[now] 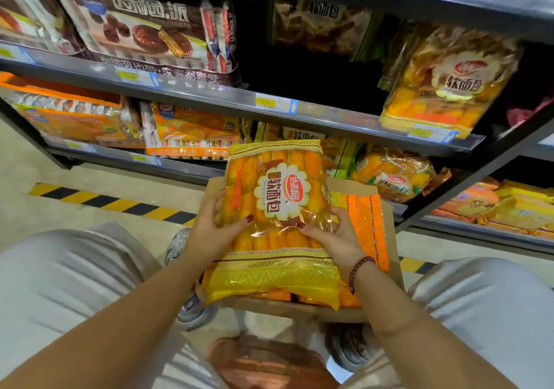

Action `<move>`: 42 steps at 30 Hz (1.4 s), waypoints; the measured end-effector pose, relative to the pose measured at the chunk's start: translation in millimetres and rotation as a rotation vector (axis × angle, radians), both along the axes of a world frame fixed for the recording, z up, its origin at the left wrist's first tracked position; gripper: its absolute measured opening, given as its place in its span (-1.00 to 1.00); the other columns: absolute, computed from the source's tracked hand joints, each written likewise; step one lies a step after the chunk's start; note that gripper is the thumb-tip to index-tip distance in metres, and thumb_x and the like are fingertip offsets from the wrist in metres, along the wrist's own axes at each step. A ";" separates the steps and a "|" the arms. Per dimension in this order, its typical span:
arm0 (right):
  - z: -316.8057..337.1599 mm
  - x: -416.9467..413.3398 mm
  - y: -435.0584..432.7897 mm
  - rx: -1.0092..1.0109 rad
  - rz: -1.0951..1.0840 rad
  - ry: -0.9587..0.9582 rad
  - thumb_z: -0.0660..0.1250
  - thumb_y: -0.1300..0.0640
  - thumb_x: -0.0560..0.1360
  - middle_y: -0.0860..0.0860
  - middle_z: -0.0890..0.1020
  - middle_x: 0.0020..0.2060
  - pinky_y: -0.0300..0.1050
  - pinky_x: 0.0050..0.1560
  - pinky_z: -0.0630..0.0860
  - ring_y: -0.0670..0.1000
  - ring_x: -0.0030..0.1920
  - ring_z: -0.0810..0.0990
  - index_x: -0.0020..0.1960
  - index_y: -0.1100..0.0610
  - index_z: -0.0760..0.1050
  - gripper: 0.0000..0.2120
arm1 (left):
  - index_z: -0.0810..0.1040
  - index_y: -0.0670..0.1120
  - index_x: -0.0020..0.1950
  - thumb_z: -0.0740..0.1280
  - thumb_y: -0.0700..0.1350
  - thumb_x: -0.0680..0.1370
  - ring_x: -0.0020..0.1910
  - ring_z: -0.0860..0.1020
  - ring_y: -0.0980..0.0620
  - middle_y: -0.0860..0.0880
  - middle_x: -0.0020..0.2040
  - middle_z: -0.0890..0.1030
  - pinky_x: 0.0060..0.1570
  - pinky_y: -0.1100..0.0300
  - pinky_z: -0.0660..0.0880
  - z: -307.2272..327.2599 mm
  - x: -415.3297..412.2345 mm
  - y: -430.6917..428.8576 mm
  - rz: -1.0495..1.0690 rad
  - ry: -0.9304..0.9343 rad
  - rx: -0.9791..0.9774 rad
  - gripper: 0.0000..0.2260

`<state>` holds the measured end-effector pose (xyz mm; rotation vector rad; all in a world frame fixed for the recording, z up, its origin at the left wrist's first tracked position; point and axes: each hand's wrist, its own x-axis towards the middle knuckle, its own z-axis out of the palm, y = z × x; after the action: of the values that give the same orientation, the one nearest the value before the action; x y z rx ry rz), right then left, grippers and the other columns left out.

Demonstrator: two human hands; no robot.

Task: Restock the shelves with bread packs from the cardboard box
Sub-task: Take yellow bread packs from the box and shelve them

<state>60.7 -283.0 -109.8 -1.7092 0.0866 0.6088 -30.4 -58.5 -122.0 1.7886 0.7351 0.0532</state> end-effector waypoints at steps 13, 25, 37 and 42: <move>110.3 41.7 -47.0 -0.069 0.518 -0.212 0.44 0.36 0.38 -0.18 0.48 0.09 -0.40 -0.05 0.53 -0.29 0.06 0.47 0.14 -0.02 0.38 -0.53 | 0.32 0.10 0.48 0.58 0.16 0.31 0.28 0.40 0.05 0.03 0.36 0.42 0.19 0.14 0.37 127.4 55.0 54.9 -0.348 -0.057 0.316 -0.20; 153.7 54.7 -46.6 -0.160 0.682 -0.308 0.55 0.06 0.23 -0.08 0.53 0.19 -0.05 -0.01 0.60 -0.04 0.09 0.62 0.26 -0.08 0.40 -0.35 | 0.57 0.10 0.16 0.65 0.28 -0.16 -0.04 0.69 -0.15 -0.08 0.05 0.69 -0.03 -0.19 0.62 150.6 41.2 58.8 -0.310 -0.059 -0.053 -0.09; 134.2 59.2 -59.2 -0.283 0.188 -0.559 0.49 -0.21 0.21 -0.10 0.31 0.33 -0.09 0.23 0.42 -0.08 0.29 0.36 0.46 -0.10 0.18 -0.09 | 0.50 -0.10 0.26 0.53 -0.21 0.38 -0.15 0.69 -0.09 -0.15 0.03 0.67 -0.27 0.04 0.61 136.3 26.1 74.0 0.067 -0.286 -0.223 -0.53; 108.3 33.2 -35.6 -0.088 0.142 -0.513 0.50 0.04 0.34 -0.26 0.15 0.38 -0.13 0.31 0.25 -0.20 0.34 0.16 0.53 -0.15 -0.07 -0.02 | 0.46 -0.11 0.30 0.52 -0.19 0.41 -0.22 0.71 -0.07 -0.17 0.03 0.67 -0.30 -0.01 0.64 123.9 32.0 64.7 0.156 -0.287 -0.366 -0.50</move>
<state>93.9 -318.7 -1.5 -1.9190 -0.3791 0.2560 1.6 6.2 2.0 1.3391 0.6286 0.2579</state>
